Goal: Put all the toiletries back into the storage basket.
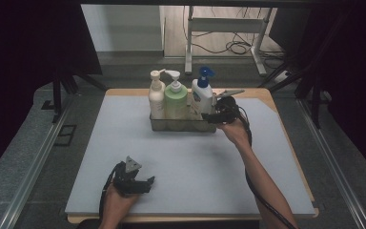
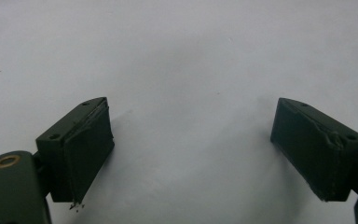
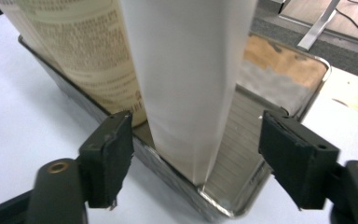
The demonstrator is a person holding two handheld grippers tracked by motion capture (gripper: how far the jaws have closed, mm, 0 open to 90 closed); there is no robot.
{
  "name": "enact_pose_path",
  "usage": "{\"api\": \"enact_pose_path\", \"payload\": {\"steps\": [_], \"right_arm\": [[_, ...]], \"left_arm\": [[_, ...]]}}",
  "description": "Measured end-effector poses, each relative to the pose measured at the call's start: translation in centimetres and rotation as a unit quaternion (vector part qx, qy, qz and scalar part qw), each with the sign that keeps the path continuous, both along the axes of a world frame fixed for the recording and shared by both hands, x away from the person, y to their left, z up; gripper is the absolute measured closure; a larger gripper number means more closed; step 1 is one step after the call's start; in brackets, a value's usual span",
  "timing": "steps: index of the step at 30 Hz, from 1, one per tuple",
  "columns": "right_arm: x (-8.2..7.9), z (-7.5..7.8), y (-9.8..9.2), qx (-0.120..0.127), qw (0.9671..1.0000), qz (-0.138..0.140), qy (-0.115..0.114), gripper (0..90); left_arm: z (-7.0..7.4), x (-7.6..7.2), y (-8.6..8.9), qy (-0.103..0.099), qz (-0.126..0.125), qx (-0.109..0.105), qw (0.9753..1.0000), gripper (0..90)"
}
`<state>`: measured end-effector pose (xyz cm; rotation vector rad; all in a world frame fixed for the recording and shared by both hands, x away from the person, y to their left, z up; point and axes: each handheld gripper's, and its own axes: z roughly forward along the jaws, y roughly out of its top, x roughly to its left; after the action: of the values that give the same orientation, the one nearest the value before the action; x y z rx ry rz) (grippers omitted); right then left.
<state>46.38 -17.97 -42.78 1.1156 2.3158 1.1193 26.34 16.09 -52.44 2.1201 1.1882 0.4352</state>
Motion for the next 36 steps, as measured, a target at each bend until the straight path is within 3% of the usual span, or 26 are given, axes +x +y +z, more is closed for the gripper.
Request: {"api": "enact_pose_path", "payload": {"steps": [7, 15, 20, 29, 36], "right_arm": [[-0.6, -0.2, -1.6, 0.002, 1.0000, -0.005, 0.004, 39.0], [-0.7, -0.2, -2.4, -0.011, 0.9998, -0.016, 0.010, 72.4], [-0.2, -0.4, -2.0, -0.012, 0.9997, -0.021, 0.008, 86.4], [1.2, -1.4, -1.2, -0.021, 0.9986, -0.045, 0.022, 89.6], [2.0, -2.1, -0.6, -0.018, 0.9982, -0.048, 0.029, 89.2]], "left_arm": [[0.0, 0.0, 0.0, 0.000, 0.000, 0.000, 1.0000, 12.1], [0.0, 0.0, 0.0, 0.000, 0.001, -0.001, 1.0000, 12.1], [0.0, 0.0, 0.0, 0.000, 0.000, 0.001, 1.0000, 12.1], [0.0, 0.0, 0.0, 0.000, 0.000, 0.001, 1.0000, 12.1], [0.0, 0.0, 0.0, 0.000, 0.000, 0.001, 1.0000, 12.1]]}}
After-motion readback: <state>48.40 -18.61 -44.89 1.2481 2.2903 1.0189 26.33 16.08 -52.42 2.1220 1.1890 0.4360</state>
